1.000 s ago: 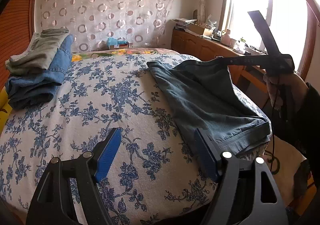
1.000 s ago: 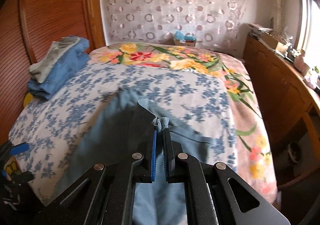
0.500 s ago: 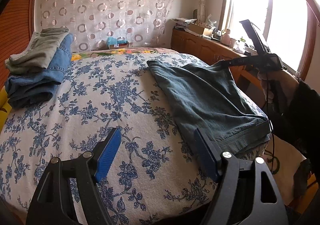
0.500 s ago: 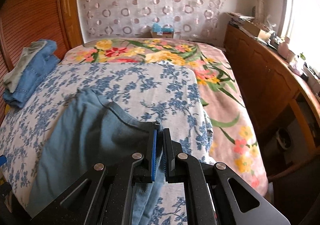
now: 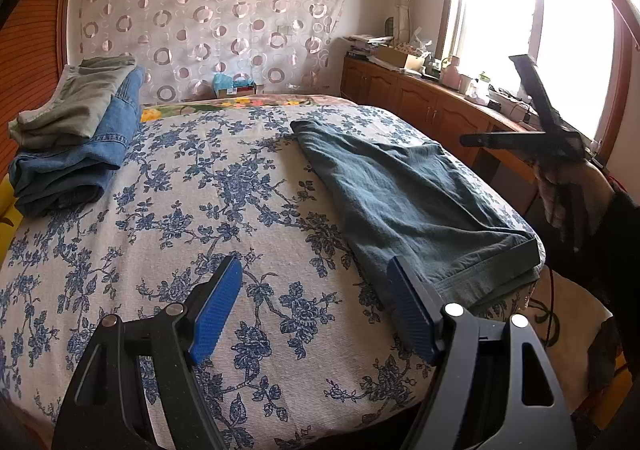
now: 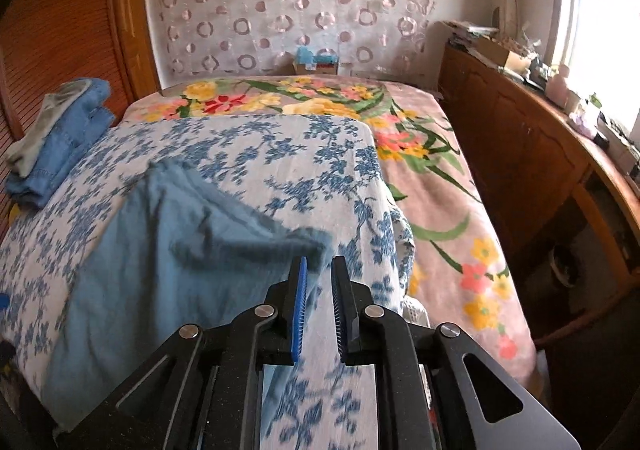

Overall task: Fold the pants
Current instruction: 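Move both grippers to the hem of the folded shorts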

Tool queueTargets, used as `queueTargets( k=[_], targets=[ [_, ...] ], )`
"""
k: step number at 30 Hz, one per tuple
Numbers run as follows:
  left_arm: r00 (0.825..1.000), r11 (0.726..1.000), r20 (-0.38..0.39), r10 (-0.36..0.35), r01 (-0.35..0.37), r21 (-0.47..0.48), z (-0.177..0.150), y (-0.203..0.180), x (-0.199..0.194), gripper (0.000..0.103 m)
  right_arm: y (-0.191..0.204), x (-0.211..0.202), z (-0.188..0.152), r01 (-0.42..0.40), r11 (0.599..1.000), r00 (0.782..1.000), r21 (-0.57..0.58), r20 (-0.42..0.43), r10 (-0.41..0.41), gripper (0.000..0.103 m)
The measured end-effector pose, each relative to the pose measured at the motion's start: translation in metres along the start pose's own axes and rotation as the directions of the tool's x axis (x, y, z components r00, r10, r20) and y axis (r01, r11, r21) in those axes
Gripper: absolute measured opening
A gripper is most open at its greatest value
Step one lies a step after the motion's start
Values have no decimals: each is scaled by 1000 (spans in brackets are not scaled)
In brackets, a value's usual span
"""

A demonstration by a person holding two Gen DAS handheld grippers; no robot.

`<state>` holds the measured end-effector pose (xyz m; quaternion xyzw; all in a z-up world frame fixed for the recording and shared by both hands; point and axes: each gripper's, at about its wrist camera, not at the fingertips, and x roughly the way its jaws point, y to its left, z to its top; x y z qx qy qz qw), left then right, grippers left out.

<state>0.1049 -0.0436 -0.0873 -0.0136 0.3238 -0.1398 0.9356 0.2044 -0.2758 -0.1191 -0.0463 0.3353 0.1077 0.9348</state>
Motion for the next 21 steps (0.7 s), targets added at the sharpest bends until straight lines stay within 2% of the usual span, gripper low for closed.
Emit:
queueTargets(
  k=[2, 5, 15, 21],
  targets=[
    [1000, 1000, -2, -1, 1, 2, 1, -2, 1, 76, 4, -12, -9, -14, 1000, 1000, -15, 17, 15, 26],
    [1000, 1000, -4, -2, 2, 7, 1, -4, 1, 76, 5, -29, -23, -59, 998, 998, -5, 37, 59, 30],
    [1000, 1000, -12, -11, 11, 27, 2, -12, 2, 76, 11, -84, -76, -119, 993, 990, 0, 73, 119, 30],
    [1000, 999, -20, -14, 15, 37, 2, -16, 3, 76, 23, -99, -109, -126, 992, 991, -10, 47, 127, 30]
  ],
)
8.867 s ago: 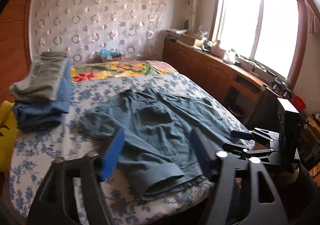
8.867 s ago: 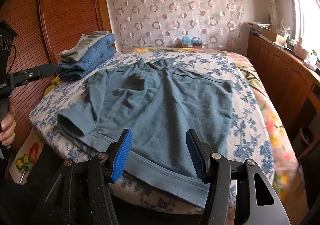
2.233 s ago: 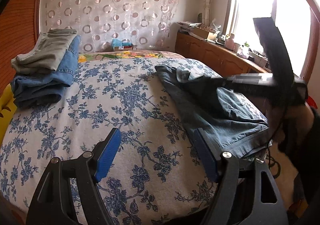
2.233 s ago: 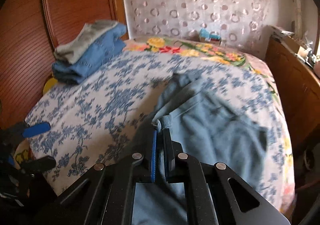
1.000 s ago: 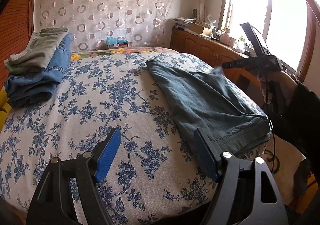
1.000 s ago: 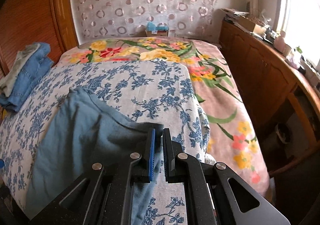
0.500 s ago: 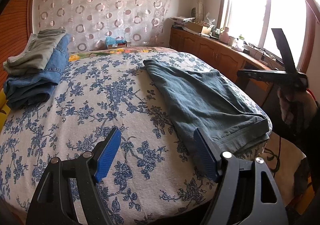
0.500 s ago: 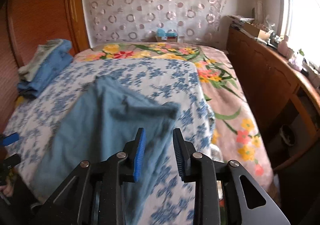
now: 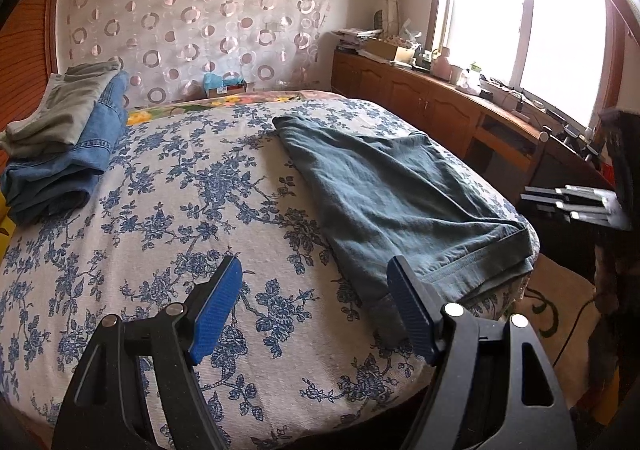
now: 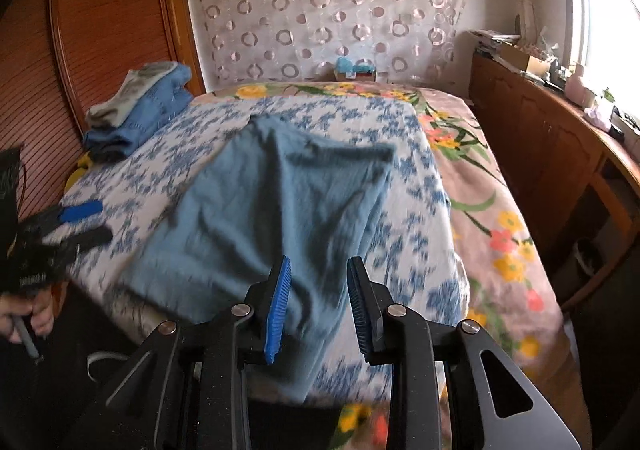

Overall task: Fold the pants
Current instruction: 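Move both grippers to the hem of the folded shorts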

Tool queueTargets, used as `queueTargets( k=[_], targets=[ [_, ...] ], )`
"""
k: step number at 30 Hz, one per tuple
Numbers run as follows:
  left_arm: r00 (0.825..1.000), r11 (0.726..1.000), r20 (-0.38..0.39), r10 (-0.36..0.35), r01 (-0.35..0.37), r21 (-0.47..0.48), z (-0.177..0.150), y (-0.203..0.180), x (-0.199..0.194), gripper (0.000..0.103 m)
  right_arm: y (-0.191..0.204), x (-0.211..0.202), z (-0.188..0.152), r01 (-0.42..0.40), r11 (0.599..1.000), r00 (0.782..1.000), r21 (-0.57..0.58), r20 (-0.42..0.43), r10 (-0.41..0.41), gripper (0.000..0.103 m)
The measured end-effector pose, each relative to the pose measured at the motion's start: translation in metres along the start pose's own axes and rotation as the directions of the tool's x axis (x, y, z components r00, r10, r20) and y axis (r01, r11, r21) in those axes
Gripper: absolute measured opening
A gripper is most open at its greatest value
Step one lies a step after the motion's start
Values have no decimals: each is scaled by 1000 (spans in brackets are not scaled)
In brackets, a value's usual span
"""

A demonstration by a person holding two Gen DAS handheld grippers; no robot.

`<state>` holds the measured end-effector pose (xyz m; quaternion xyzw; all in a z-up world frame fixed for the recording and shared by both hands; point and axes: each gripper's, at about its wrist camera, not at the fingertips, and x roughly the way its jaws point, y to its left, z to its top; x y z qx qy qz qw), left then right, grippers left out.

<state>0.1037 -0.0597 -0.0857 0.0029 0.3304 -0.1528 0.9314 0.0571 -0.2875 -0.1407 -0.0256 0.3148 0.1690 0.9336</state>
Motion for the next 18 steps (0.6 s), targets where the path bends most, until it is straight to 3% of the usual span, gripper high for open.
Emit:
queueTargets(
  k=[18],
  targets=[
    [1000, 1000, -18, -2, 3, 7, -4, -2, 7, 76, 3, -3, -32, -43, 995, 999, 85, -23, 45, 30]
  ],
)
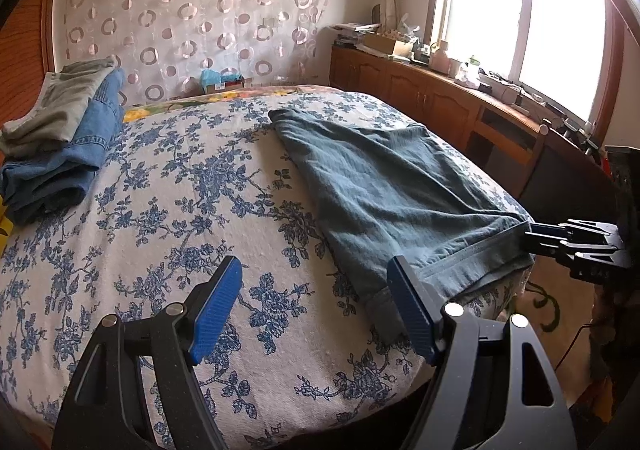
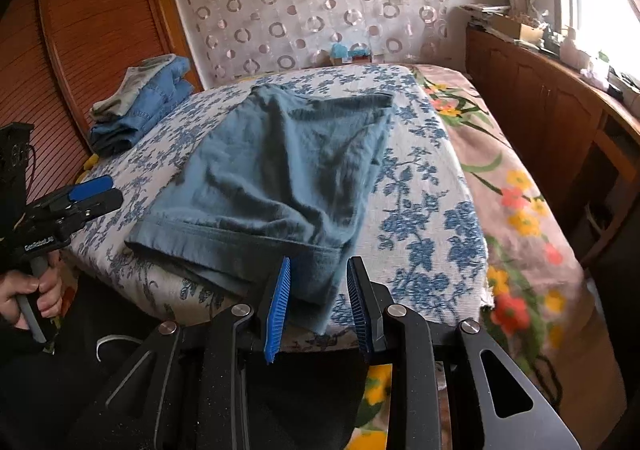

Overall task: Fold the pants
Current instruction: 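Move both grippers to the hem of the folded shorts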

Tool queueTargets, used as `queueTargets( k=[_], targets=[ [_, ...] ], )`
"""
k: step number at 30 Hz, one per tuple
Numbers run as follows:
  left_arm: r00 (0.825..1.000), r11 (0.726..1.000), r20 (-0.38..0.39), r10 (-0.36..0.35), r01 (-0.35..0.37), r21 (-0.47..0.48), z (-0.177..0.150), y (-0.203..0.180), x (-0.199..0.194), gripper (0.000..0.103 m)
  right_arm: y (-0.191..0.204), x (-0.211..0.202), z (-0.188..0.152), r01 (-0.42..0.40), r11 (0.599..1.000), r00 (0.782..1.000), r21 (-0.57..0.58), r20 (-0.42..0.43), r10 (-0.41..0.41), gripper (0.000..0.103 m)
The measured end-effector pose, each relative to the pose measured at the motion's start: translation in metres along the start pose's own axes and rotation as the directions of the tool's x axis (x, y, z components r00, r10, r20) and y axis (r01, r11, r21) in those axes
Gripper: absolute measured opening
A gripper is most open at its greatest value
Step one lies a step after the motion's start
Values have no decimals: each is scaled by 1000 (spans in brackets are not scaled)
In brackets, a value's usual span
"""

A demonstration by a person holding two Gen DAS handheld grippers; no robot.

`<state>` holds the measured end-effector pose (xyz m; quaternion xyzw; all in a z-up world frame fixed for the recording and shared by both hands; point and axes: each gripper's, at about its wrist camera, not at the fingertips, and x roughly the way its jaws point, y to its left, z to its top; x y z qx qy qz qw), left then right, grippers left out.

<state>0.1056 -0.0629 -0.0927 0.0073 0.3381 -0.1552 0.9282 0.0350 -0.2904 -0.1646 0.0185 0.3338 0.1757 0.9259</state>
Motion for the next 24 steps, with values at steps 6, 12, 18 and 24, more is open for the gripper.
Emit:
queueTargets(
  k=[6, 12, 18, 24],
  targets=[
    [1000, 1000, -6, -5, 5, 10, -1, -2, 1, 76, 11, -10, -2, -12, 999, 999, -47, 49, 15, 13],
    [1000, 1000, -11, -8, 8, 12, -2, -5, 2, 76, 18, -16, -8, -9, 998, 999, -62, 38, 12, 13],
    [1000, 1000, -17, -9, 9, 16, -3, -7, 4, 76, 15, -5, -10, 30, 999, 1000, -44, -6, -30, 28],
    [999, 1000, -41, -13, 14, 23, -6, -11, 10, 76, 13, 6, -7, 54, 998, 998, -29, -20, -55, 35]
  ],
)
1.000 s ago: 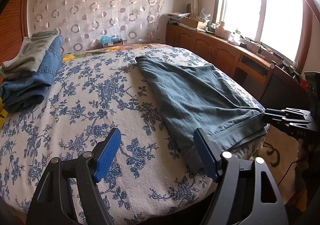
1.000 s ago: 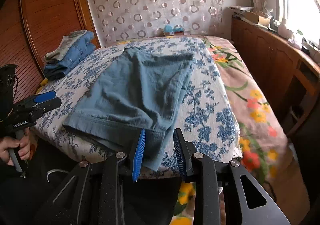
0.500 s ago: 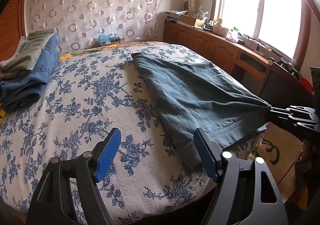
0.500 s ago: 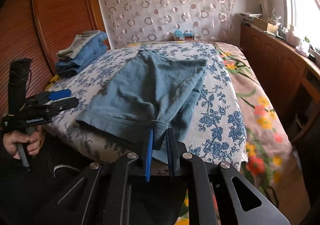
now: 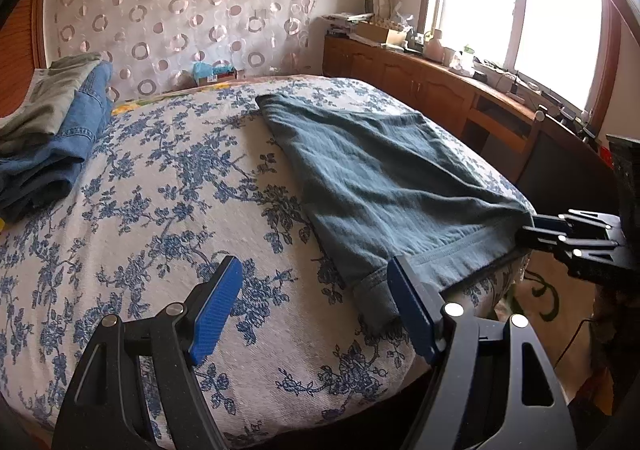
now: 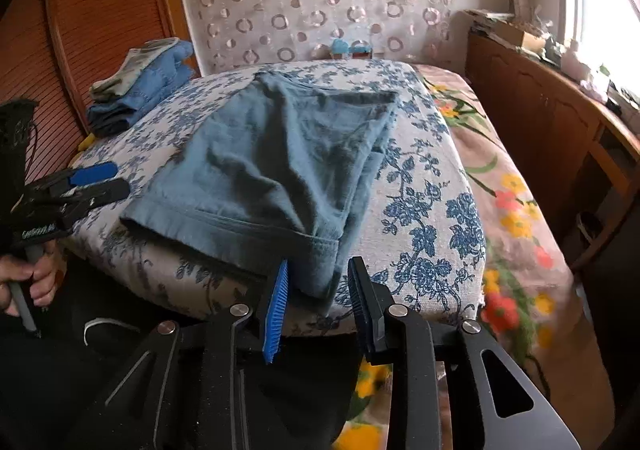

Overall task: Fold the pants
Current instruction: 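Move both grippers to the hem of the folded shorts, then grasp the hem with the left gripper while the right gripper grasps the hem corner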

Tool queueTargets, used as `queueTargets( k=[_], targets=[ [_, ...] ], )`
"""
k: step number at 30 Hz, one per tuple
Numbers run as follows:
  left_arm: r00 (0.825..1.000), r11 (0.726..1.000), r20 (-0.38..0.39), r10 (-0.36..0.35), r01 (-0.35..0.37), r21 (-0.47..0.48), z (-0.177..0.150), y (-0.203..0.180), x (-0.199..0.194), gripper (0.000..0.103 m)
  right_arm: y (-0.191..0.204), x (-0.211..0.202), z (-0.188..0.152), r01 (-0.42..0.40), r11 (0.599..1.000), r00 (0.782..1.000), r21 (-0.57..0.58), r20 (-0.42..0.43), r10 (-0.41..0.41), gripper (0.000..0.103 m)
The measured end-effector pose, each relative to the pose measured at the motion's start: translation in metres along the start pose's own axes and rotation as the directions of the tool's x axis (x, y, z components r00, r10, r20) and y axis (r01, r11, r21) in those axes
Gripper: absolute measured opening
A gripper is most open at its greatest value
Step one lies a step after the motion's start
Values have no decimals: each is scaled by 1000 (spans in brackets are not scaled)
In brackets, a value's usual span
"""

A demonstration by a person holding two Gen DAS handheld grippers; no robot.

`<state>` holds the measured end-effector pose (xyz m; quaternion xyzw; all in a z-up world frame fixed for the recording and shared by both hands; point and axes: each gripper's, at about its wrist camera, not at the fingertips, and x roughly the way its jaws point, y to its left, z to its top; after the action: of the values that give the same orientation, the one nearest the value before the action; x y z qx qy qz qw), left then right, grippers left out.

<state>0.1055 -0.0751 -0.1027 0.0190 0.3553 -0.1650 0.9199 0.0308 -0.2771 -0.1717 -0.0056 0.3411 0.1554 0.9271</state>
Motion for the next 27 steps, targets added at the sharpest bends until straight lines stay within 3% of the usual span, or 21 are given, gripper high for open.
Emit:
queueTargets(
  k=[6, 14, 27],
  targets=[
    [999, 1000, -32, -3, 4, 14, -4, -3, 6, 76, -5, 6, -2, -1, 999, 1000, 52, 5, 1, 39],
    [998, 1000, -64, -14, 16, 26, -7, -9, 13, 76, -3, 6, -4, -34, 998, 999, 44, 7, 34, 39],
    [996, 999, -91, -21, 25, 46, -4, -13, 17, 77, 0, 8, -9, -20, 1000, 999, 17, 32, 19, 35]
  ],
)
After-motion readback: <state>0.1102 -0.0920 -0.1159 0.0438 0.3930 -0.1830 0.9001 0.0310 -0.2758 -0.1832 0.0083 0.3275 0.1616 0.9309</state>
